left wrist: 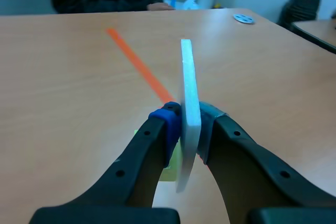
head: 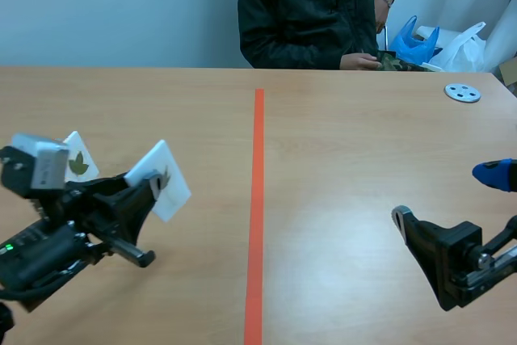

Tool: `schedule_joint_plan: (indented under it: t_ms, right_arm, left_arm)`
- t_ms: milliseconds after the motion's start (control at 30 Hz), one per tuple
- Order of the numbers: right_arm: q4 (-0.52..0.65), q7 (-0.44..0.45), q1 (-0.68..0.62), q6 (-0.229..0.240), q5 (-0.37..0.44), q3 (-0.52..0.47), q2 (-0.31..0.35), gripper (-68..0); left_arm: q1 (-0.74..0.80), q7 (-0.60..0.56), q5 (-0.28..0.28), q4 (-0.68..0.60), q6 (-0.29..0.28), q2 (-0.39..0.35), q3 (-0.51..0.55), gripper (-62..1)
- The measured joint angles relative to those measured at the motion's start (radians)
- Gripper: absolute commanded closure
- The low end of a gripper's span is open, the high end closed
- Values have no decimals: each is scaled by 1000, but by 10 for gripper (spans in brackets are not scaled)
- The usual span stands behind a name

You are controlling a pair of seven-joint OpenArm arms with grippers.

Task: Sort the leaf by its shape. The table is split by an orange tape line. A compound leaf with several leaflets goes to the left side, a simple leaf with one blade goes to the right side. Return to the home posture when a red brick is placed on the table.

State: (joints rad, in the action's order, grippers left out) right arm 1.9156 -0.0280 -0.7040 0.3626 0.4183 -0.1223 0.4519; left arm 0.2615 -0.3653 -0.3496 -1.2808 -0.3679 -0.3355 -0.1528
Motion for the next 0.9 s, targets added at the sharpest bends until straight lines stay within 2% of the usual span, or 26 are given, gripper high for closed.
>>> schedule_joint_plan:
  t_ms: [167,267,433,567,667,900]
  right_arm:
    - [0,0,0,0,0,0,0,-679]
    - [0,0,0,0,0,0,0,-679]
    - [0,0,0,0,0,0,0,-679]
    - [0,0,0,0,0,0,0,-679]
    - [0,0,0,0,0,0,0,-679]
    - [0,0,0,0,0,0,0,-679]
  left_arm:
    - [66,27,-48,-15,1,0,98,-42]
    - [68,47,-81,-15,38,5,151,-42]
    - [62,43,-81,-14,88,5,227,-42]
    - [60,43,-81,-12,107,5,262,-42]
    - [57,43,-81,2,145,5,267,-42]
    - [8,8,-81,127,158,6,267,-42]
